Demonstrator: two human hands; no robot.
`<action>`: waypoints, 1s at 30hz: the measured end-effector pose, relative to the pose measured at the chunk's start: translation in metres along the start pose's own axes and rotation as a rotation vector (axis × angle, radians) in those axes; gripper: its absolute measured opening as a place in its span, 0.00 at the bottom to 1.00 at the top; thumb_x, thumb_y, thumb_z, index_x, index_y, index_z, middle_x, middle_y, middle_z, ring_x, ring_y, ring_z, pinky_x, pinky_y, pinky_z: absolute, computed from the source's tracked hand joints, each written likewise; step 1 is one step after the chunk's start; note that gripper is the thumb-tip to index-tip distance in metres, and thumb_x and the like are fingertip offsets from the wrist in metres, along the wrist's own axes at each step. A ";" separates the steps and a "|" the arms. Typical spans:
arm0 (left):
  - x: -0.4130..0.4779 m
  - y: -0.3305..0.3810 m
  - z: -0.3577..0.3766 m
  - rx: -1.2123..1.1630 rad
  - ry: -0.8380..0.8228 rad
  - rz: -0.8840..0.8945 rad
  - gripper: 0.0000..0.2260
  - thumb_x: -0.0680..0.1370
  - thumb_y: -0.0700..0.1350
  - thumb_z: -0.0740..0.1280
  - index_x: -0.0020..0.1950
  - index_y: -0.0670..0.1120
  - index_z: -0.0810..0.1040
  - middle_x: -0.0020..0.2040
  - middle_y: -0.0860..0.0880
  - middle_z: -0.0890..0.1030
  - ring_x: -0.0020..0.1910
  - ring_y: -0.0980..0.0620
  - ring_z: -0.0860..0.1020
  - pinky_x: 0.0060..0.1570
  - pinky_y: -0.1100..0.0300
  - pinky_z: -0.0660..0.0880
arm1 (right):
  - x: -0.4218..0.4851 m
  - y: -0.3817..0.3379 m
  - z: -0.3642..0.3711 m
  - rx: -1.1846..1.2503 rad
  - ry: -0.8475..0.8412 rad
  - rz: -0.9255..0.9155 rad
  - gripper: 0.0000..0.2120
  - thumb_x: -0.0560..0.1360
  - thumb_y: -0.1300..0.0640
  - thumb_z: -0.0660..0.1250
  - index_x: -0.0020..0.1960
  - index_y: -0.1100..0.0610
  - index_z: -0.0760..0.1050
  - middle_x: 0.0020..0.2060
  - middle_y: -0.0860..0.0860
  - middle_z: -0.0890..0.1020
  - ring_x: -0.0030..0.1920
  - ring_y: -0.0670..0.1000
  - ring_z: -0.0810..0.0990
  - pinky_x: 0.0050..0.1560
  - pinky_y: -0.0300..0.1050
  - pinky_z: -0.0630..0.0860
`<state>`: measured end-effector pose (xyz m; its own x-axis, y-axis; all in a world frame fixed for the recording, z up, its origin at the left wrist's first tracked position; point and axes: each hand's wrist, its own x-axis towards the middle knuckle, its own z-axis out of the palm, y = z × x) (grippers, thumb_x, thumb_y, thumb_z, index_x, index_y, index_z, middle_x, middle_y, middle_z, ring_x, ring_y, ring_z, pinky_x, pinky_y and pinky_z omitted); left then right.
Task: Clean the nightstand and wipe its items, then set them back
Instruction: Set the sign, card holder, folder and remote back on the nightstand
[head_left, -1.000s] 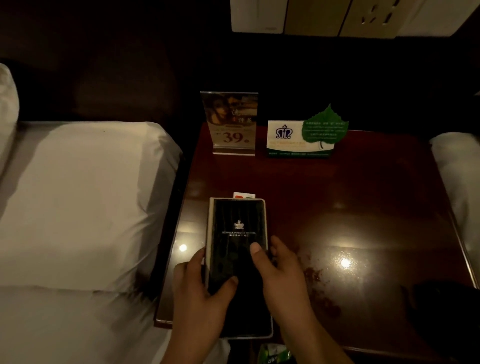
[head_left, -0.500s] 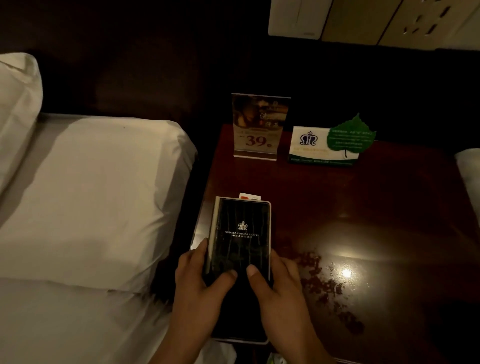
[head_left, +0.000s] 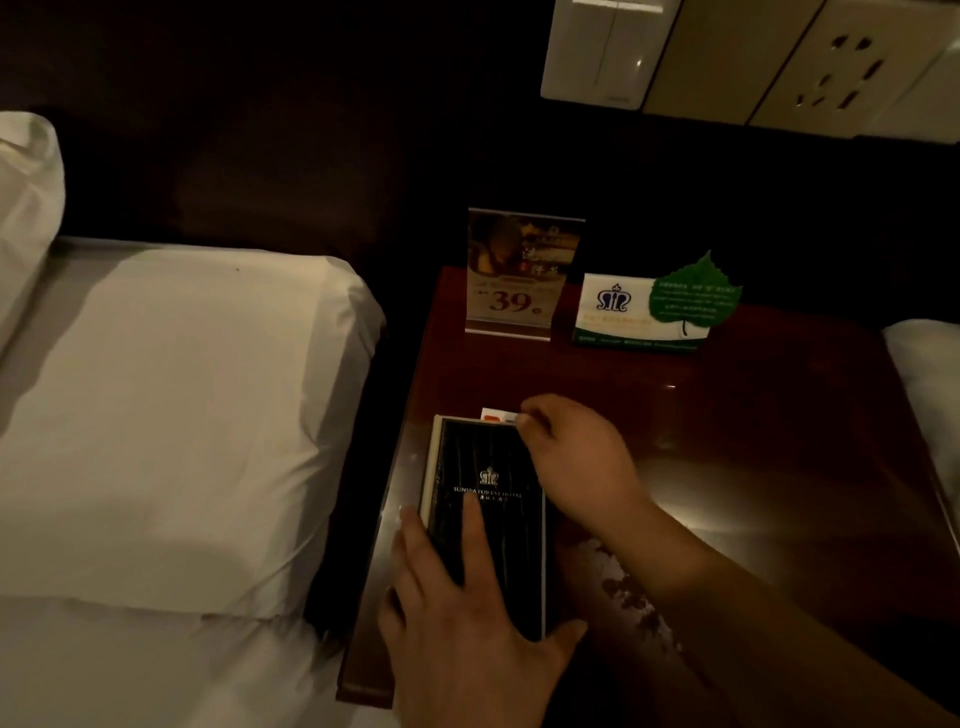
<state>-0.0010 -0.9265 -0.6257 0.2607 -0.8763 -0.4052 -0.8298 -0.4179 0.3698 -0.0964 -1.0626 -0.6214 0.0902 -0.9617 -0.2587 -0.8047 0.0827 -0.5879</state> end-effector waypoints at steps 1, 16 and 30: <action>0.000 0.001 0.000 0.033 -0.016 0.006 0.63 0.54 0.79 0.63 0.72 0.62 0.23 0.78 0.39 0.34 0.79 0.39 0.47 0.73 0.40 0.59 | -0.001 -0.001 0.002 -0.002 -0.014 -0.005 0.14 0.81 0.52 0.58 0.61 0.54 0.77 0.55 0.53 0.81 0.56 0.54 0.77 0.53 0.46 0.74; 0.002 -0.003 0.004 0.192 0.010 0.076 0.59 0.47 0.71 0.75 0.75 0.49 0.69 0.71 0.29 0.69 0.63 0.30 0.76 0.50 0.38 0.77 | -0.001 -0.007 0.011 -0.046 0.053 -0.073 0.15 0.82 0.55 0.56 0.53 0.60 0.80 0.46 0.55 0.83 0.51 0.55 0.78 0.42 0.40 0.63; 0.006 -0.048 -0.007 -0.499 0.118 0.158 0.42 0.64 0.69 0.61 0.77 0.65 0.54 0.73 0.65 0.63 0.71 0.59 0.65 0.68 0.57 0.66 | -0.088 0.033 0.030 0.394 0.061 0.167 0.21 0.78 0.50 0.64 0.70 0.47 0.70 0.58 0.42 0.75 0.55 0.43 0.77 0.60 0.48 0.76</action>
<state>0.0443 -0.9137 -0.6401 0.2291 -0.9467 -0.2266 -0.5359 -0.3170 0.7825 -0.1133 -0.9670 -0.6405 -0.0664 -0.9395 -0.3362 -0.5188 0.3203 -0.7926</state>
